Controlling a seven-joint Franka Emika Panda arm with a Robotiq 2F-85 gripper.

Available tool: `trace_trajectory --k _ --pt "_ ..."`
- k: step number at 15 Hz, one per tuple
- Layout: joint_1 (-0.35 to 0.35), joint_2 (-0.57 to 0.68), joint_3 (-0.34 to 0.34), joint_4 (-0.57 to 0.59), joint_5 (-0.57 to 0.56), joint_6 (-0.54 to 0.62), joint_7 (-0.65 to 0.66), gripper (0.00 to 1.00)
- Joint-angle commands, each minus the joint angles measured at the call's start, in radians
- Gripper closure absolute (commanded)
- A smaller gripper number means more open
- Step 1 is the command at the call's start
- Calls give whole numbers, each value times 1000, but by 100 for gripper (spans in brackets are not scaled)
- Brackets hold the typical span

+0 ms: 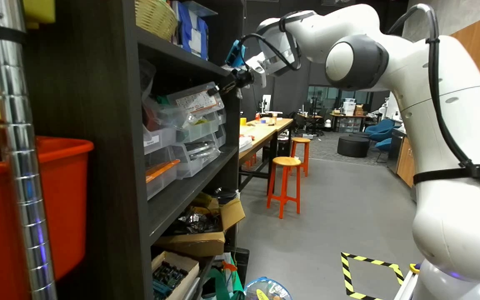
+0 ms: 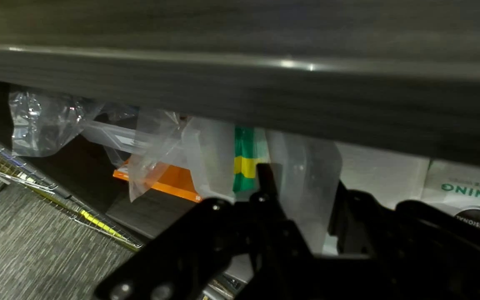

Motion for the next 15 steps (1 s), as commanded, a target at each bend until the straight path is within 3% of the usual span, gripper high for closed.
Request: trace_trajectory --k 1,15 --pt "6 1 7 26 -41 24 4 93" --pt "33 -10 -10 26 -132 100 -16 93"
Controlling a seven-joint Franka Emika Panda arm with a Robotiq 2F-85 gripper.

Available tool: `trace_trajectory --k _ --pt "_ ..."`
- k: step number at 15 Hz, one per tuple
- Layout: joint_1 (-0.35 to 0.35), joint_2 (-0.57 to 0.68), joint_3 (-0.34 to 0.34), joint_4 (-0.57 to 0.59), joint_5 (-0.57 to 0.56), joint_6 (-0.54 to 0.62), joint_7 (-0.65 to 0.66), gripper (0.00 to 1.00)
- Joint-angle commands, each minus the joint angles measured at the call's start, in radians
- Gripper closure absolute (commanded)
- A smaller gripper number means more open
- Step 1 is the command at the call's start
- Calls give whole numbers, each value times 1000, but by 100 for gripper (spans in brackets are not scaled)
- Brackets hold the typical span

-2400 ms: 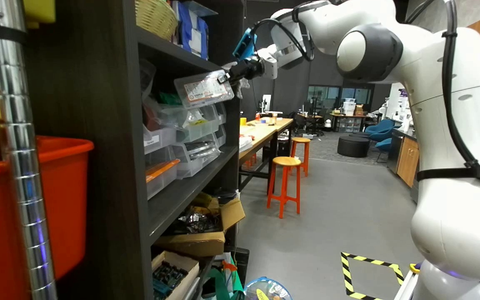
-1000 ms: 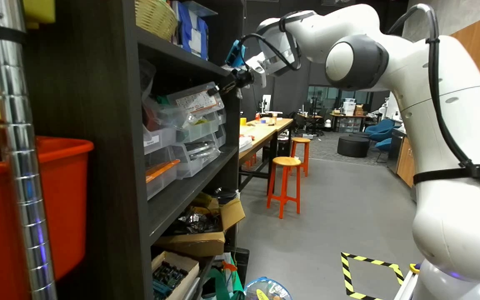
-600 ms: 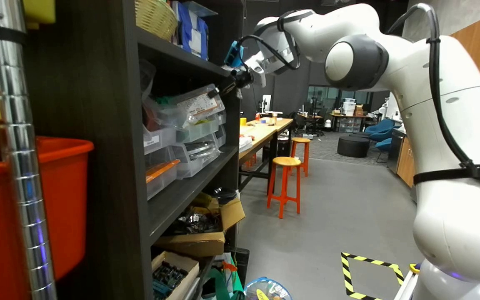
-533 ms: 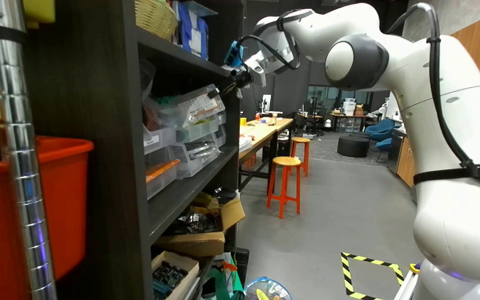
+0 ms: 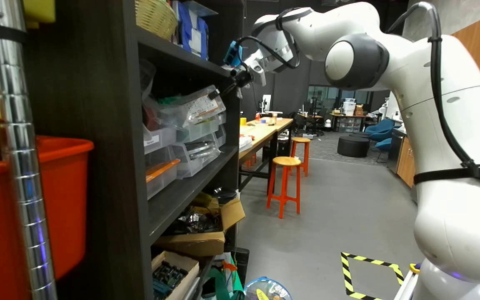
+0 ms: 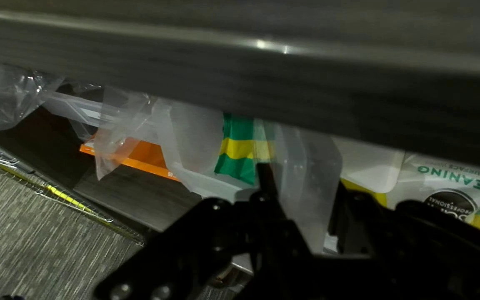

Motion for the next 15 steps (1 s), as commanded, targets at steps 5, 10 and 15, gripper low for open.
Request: trace_trajectory --k 5,10,15 --pt "20 -13 -12 2 -37 58 10 93" --pt "28 -16 -17 -1 -53 76 14 93" --pt "32 -20 -18 0 -66 76 9 93"
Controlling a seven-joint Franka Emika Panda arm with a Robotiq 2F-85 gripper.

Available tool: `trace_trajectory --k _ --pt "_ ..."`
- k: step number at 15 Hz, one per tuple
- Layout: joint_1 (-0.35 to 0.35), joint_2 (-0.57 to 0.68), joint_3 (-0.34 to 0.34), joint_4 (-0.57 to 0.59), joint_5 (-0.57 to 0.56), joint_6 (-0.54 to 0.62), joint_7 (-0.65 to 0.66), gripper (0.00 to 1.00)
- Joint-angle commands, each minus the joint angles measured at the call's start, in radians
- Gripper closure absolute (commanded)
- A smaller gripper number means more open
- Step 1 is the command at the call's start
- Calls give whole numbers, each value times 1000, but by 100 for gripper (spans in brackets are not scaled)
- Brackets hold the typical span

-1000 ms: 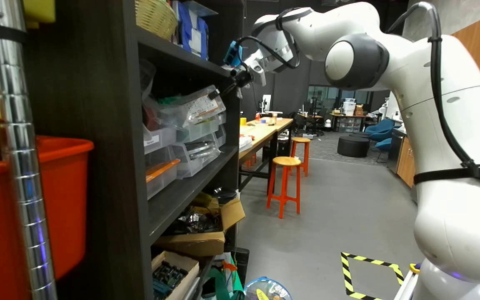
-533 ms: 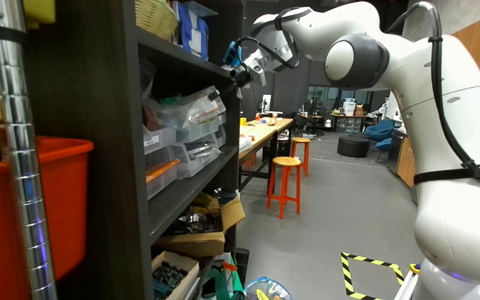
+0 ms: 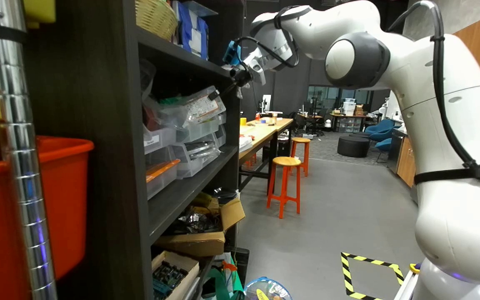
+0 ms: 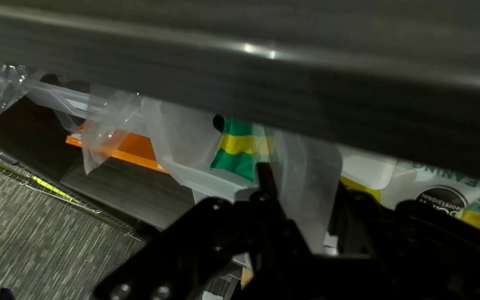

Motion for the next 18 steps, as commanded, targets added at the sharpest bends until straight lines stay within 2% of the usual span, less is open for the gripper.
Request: trace_trajectory --k 1,6,7,8,9,12,18 --pt "18 -12 -12 2 -28 51 8 93" --pt "18 -12 -12 4 -36 48 7 93" --pt "19 -13 -13 3 -40 45 12 46" --pt "20 -15 -15 0 -46 48 19 45" --pt "5 -4 -1 0 -22 21 1 65" --pt "6 -3 -2 0 -26 39 1 46" --pt "7 -4 -2 0 -26 41 1 45"
